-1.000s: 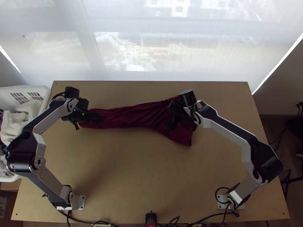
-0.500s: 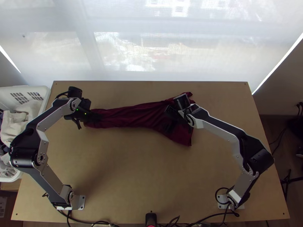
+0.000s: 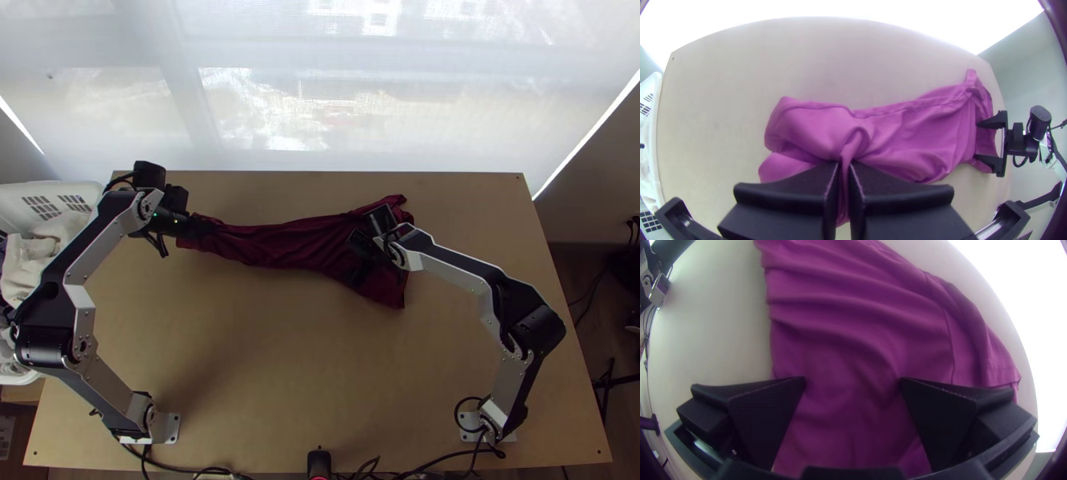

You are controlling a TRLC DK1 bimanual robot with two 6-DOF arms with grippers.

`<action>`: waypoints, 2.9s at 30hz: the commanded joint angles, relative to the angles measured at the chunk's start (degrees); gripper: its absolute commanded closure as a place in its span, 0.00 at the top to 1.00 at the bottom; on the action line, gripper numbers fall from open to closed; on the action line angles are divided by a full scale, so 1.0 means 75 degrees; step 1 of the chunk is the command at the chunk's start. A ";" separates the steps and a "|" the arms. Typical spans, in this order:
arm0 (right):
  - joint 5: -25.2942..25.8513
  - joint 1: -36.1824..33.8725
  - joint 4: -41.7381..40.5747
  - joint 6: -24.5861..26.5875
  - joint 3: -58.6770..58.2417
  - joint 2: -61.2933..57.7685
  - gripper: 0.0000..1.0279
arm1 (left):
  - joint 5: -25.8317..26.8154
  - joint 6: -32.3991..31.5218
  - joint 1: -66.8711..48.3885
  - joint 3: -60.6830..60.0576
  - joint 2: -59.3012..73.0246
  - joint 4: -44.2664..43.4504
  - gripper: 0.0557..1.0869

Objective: Fold the t-shirt

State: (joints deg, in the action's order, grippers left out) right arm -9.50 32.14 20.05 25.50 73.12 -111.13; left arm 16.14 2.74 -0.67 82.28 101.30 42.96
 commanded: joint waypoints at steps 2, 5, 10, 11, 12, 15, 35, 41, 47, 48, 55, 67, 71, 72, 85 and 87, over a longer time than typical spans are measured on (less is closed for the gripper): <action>0.0012 0.0027 0.0303 -0.0142 0.0012 -0.0229 0.96 | 0.0297 -0.0084 -0.0286 0.0771 -0.0276 0.0190 0.03; 0.0012 0.0039 0.0479 -0.0189 0.0047 -0.0300 0.96 | 0.0332 -0.0120 -0.0438 0.0994 -0.0323 0.0178 0.03; 0.0012 0.0051 0.0619 -0.0271 0.0059 -0.0054 0.96 | 0.0367 -0.0108 -0.0825 0.1369 -0.0346 0.0143 0.03; 0.0012 0.0051 0.0666 -0.0294 0.0071 0.0064 0.96 | 0.0379 -0.0084 -0.0931 0.1451 -0.0346 0.0120 0.03; 0.0012 0.0039 0.0725 -0.0376 0.0082 0.0204 0.96 | 0.0379 -0.0084 -0.1001 0.1521 -0.0323 0.0061 0.03; 0.0012 -0.0032 0.1076 -0.0388 0.0141 0.0802 0.96 | 0.0403 -0.0108 -0.1235 0.1803 -0.0229 -0.0033 0.03; 0.0012 -0.2012 0.2963 -0.0411 -0.0269 0.4950 0.96 | 0.0555 -0.0459 -0.3731 0.3982 0.1353 -0.0701 0.03; 0.0118 -0.2141 0.3373 -0.0376 -0.0656 0.5571 0.96 | 0.0555 -0.0612 -0.4587 0.4334 0.1963 -0.1193 0.03; 0.0212 -0.2129 0.3666 -0.0388 -0.0738 0.5818 0.96 | 0.0543 -0.0905 -0.5243 0.4533 0.2443 -0.1908 0.03; 0.0223 -0.2129 0.3701 -0.0388 -0.0750 0.5853 0.96 | 0.0531 -0.0952 -0.5302 0.4627 0.2560 -0.1919 0.03; 0.0317 -0.2117 0.3936 -0.0388 -0.0808 0.6052 0.96 | 0.0449 -0.1045 -0.5653 0.4896 0.3310 -0.2201 0.03; 0.0376 -0.2129 0.4123 -0.0423 -0.0961 0.6357 0.96 | 0.0438 -0.0788 -0.5888 0.5014 0.3146 -0.0982 0.95; 0.0387 -0.2129 0.4088 -0.0411 -0.1019 0.6368 0.96 | 0.0531 -0.0647 -0.5243 0.4580 0.2420 -0.0244 0.95; 0.0387 -0.2117 0.4064 -0.0399 -0.1019 0.6357 0.96 | 0.0567 -0.0600 -0.5044 0.4311 0.2174 -0.0162 0.95; 0.0387 -0.0887 0.2846 -0.0294 -0.0164 0.4505 0.96 | 0.0531 0.0302 -0.3638 0.0420 0.0767 -0.0830 0.95; 0.0387 -0.0512 0.2646 -0.0247 0.0164 0.3966 0.96 | 0.0414 0.0302 -0.3626 0.0314 0.0873 -0.0994 0.95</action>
State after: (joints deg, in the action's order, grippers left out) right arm -6.44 21.85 44.51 22.98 69.06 -71.81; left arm 20.32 3.75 -30.76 93.27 109.47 38.81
